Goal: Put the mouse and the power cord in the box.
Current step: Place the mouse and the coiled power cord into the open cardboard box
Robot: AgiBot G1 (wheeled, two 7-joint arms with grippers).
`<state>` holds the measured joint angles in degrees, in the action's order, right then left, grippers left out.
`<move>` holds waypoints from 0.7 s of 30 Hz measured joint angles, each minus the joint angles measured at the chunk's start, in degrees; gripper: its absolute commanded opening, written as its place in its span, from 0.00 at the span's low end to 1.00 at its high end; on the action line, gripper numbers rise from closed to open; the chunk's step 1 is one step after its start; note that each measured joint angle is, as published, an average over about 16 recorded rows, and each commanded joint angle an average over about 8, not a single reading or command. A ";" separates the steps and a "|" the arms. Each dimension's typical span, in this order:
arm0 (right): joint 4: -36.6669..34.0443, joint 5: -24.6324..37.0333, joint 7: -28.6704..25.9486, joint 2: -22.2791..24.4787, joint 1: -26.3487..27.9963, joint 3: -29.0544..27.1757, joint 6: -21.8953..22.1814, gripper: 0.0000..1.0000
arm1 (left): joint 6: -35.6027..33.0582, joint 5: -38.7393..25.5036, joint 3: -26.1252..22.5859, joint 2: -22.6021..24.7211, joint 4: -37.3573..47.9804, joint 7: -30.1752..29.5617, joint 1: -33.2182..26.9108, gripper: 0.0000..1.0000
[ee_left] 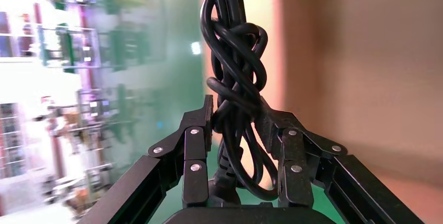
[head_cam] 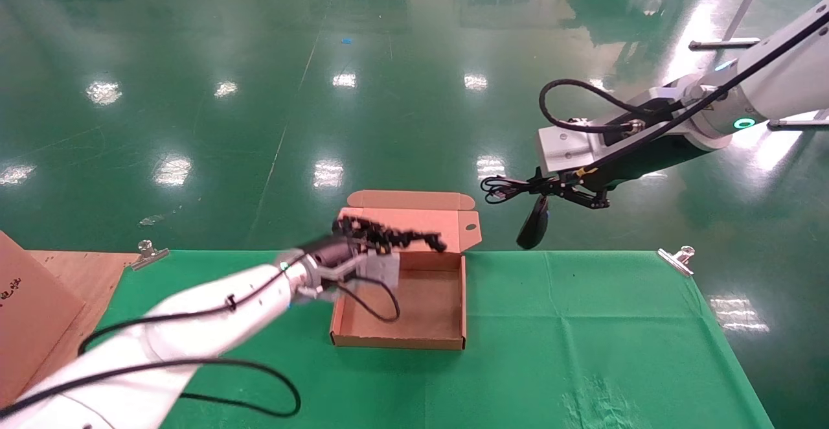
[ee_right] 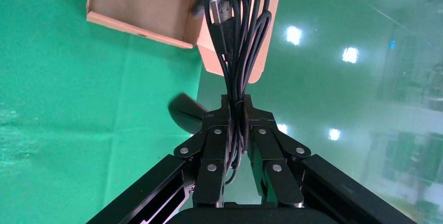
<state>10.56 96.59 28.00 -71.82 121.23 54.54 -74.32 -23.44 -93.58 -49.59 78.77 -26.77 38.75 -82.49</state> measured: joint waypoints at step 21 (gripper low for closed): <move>-5.34 -1.17 3.78 -1.59 -0.67 -0.78 1.23 0.00 | 0.08 5.15 -17.37 -0.33 -1.04 -12.45 -1.45 1.00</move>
<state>5.21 95.42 31.78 -73.41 120.56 53.77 -73.08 -23.35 -88.44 -66.96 78.44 -27.81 26.30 -83.94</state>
